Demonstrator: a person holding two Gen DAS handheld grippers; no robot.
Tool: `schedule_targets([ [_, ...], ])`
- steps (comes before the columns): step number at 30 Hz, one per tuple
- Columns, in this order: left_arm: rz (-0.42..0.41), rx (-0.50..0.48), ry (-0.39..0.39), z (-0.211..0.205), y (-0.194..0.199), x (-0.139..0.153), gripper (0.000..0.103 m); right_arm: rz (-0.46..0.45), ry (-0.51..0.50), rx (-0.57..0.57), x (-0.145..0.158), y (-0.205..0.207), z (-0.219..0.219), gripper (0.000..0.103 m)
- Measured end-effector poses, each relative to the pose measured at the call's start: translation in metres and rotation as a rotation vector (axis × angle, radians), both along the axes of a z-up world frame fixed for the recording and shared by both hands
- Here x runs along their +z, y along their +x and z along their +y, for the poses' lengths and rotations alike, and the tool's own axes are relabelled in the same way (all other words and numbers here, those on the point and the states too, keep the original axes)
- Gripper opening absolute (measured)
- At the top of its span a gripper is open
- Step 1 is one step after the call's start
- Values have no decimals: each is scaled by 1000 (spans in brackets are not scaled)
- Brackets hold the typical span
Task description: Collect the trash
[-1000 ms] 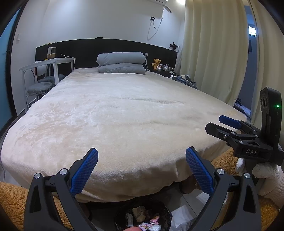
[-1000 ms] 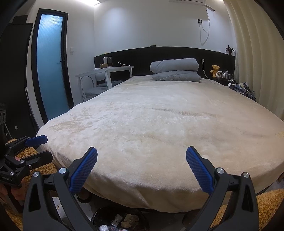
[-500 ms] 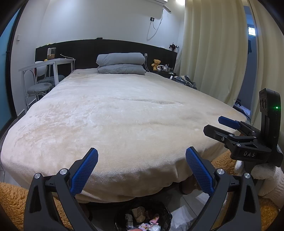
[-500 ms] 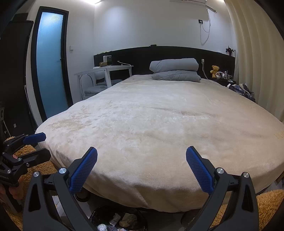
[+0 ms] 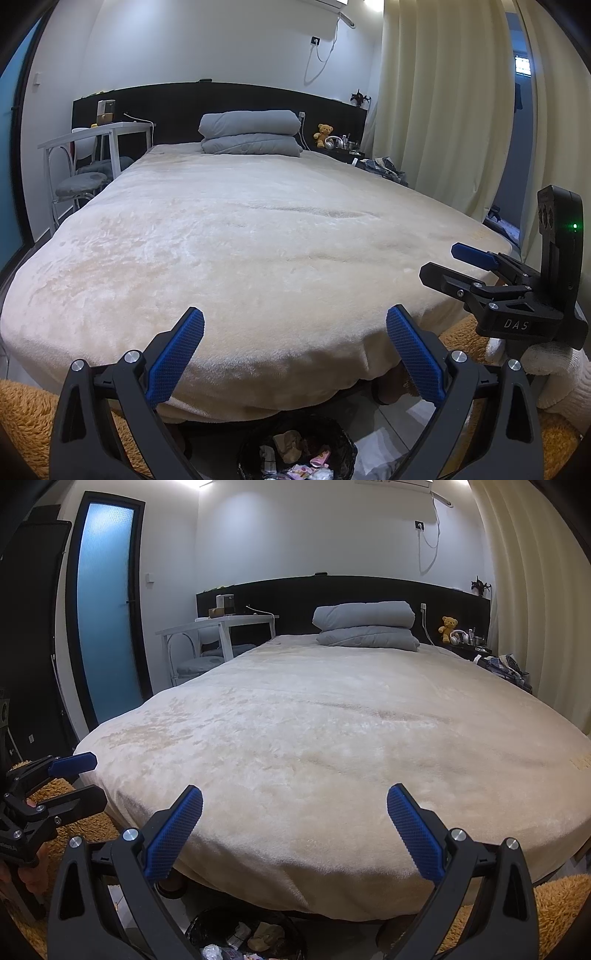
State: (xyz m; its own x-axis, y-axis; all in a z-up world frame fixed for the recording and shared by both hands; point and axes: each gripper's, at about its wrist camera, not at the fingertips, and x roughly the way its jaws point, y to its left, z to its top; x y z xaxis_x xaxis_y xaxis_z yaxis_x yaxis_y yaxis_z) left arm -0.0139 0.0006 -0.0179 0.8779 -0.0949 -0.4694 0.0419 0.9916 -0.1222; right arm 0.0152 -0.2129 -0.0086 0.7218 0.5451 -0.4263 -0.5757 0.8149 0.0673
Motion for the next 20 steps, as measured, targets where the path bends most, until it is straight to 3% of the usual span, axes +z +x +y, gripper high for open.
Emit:
schedule_targets([
  [20, 2, 2, 2, -1, 0, 0, 97, 2, -3, 5, -2, 2, 1, 99],
])
